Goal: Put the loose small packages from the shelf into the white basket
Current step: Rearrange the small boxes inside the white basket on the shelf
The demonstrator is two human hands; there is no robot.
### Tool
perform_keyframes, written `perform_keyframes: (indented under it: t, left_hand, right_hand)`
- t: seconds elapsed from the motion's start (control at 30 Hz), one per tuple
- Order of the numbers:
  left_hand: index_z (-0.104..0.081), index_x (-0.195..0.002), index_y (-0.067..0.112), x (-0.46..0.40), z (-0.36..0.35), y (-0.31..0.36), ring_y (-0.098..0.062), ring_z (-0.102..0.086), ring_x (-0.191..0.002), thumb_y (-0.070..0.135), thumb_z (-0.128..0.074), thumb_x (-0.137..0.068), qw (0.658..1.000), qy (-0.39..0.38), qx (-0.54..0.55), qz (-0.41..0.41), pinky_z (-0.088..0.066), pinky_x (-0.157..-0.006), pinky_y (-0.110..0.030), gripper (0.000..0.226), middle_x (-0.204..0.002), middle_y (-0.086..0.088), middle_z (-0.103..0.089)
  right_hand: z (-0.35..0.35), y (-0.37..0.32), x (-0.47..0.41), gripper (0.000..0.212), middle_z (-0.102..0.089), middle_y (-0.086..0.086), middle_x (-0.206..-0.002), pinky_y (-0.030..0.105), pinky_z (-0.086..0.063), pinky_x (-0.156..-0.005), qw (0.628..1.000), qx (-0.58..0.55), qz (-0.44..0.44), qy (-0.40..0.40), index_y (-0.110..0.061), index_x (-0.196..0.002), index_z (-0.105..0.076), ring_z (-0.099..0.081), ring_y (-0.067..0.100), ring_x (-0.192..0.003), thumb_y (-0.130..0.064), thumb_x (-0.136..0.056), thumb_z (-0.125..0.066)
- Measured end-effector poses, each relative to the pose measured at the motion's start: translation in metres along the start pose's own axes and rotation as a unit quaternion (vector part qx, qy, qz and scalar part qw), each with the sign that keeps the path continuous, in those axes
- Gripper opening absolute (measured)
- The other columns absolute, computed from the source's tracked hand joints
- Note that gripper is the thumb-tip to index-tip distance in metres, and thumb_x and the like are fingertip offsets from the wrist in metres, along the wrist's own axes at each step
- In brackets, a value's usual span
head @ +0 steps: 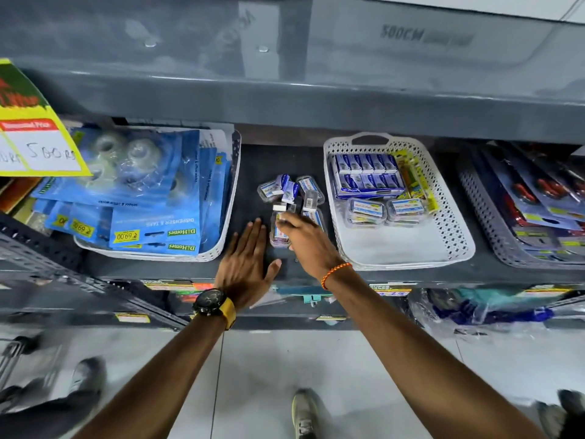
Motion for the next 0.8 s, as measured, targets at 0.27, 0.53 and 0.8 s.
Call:
perform_keyframes:
  t: [0.27, 0.53, 0.8]
  left_hand:
    - [-0.017, -0.16, 0.006, 0.0, 0.0, 0.002, -0.029, -0.007, -0.157, 0.059, -0.029, -0.096, 1.0, -0.008, -0.021, 0.011, -0.014, -0.127, -0.052, 0.083, -0.17, -0.012, -0.009]
    - [-0.014, -0.16, 0.008, -0.001, 0.001, 0.003, -0.03, -0.003, -0.158, 0.061, -0.023, -0.097, 1.0, -0.016, -0.021, 0.012, -0.012, -0.127, -0.053, 0.083, -0.171, -0.011, -0.005]
    - [-0.013, -0.161, 0.008, -0.001, 0.003, 0.005, -0.03, -0.003, -0.158, 0.061, -0.024, -0.096, 0.999, -0.02, -0.028, 0.015, -0.012, -0.126, -0.053, 0.084, -0.171, -0.01, -0.004]
  right_hand:
    - [0.007, -0.002, -0.005, 0.058, -0.041, 0.011, -0.148, 0.038, -0.048, -0.104, 0.997, -0.023, -0.053, -0.045, -0.007, -0.135, -0.056, -0.06, 0.036, -0.12, 0.015, -0.081, -0.054]
    - [0.006, -0.012, -0.01, 0.054, -0.053, 0.017, -0.124, 0.04, -0.053, -0.088, 0.991, -0.015, -0.136, 0.003, -0.02, -0.129, -0.056, -0.061, 0.036, -0.101, -0.05, -0.085, -0.067]
    - [0.011, -0.017, -0.011, 0.037, -0.071, 0.013, -0.092, 0.038, -0.055, -0.073, 0.988, -0.029, -0.146, 0.037, -0.019, -0.113, -0.062, -0.068, 0.035, -0.087, -0.032, -0.081, -0.074]
Point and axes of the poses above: each hand's wrist, its own x-axis away from the middle knuckle, its own z-axis out of the back of the hand, y = z × x, the point moved 1 cm from there along -x, towards the middle knuckle
